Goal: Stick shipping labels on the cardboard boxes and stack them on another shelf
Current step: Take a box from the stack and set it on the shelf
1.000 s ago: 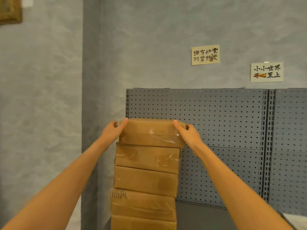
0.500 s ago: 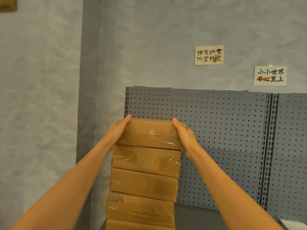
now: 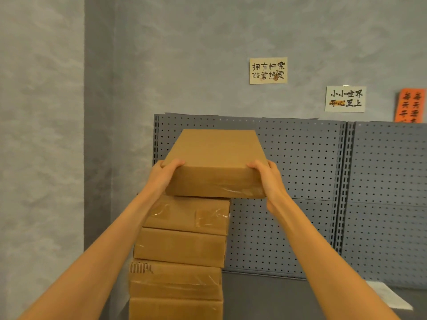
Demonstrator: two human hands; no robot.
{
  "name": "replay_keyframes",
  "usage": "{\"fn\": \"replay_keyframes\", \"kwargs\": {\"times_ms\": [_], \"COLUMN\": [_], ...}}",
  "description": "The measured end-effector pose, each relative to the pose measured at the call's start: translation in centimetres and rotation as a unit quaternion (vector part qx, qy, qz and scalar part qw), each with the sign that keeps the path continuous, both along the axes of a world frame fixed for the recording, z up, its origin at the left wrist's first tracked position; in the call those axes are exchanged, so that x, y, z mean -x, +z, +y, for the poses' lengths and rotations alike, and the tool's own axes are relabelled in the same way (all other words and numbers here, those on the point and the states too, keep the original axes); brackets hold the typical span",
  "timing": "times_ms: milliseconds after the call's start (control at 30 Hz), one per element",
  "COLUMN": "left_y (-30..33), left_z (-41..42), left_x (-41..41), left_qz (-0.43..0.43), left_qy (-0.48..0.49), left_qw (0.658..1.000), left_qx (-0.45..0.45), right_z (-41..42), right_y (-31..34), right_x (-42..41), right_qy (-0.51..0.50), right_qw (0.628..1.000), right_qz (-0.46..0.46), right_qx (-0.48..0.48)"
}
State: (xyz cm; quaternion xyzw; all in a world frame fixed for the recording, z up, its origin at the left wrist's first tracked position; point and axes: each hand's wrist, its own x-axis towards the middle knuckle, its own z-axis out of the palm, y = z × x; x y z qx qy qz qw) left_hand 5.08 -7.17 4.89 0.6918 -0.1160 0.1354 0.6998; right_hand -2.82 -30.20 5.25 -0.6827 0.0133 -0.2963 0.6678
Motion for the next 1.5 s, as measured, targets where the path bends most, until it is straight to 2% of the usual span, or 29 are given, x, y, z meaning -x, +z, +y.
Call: {"fn": "replay_keyframes", "kwargs": {"times_ms": [367,667,1167,1500], "left_y": [-3.6,-7.1,-21.9,-27.9], "left_z": [-10.0,-16.4,-19.5,-20.1], "left_x": [5.9,11.1,12.0,11.2], "left_qz": [0.005,0.001,0.172,0.263], "left_qy": [-0.119,-0.140,-0.120,-0.096], "left_qw": [0.991,0.989,0.978,0.959], "left_qx": [0.060,0.036,0.000,-0.030], "right_z": [-8.7,-14.8,-18.6,-19.6], "right_y": [-3.5,-8.9,-22.8,-28.8], "right_x": [8.5,13.3,14.0,12.2], "right_qy": [-0.054,-0.095,-0.080,-0.069], "right_qw": [0.998,0.995,0.984,0.970], "right_qz": [-0.003,0.015,0.155,0.231], "right_qx": [-0.018,-0.037,-0.046,-0.042]}}
